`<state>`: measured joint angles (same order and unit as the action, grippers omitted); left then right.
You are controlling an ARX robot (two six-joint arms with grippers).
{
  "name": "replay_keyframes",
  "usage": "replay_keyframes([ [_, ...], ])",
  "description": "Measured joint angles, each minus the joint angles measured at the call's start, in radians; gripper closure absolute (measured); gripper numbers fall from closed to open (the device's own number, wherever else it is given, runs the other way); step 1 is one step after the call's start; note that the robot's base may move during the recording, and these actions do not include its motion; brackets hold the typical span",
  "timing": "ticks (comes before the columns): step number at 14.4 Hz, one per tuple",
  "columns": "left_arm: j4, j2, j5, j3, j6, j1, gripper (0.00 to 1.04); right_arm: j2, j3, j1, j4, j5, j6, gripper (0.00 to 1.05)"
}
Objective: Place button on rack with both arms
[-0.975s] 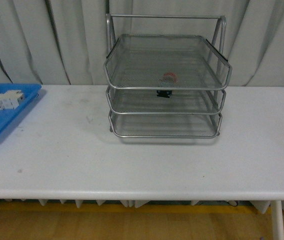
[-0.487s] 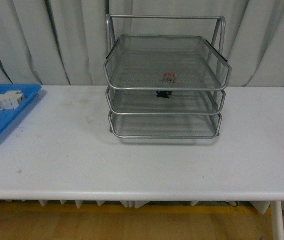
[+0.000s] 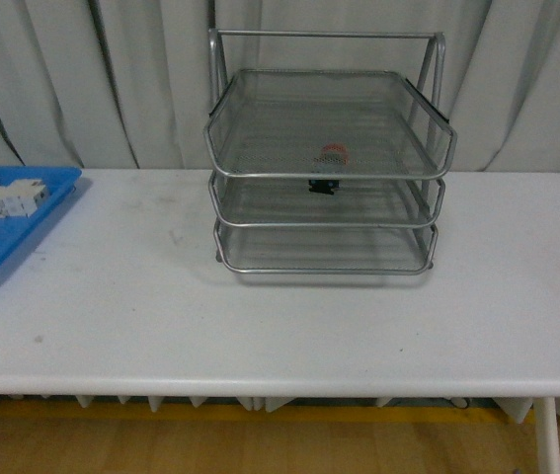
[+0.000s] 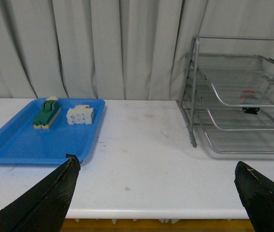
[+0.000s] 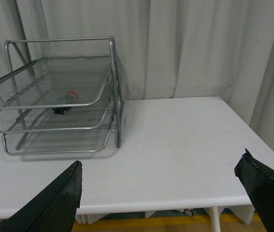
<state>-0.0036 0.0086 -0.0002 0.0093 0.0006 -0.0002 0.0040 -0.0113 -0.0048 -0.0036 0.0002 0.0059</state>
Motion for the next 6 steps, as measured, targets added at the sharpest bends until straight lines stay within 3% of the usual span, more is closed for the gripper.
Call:
replay_keyframes([
  [6,0.0,0.0,0.0,0.0,0.0,0.0,0.07,0.0,0.0,0.0,0.0,0.0,0.0,0.06],
])
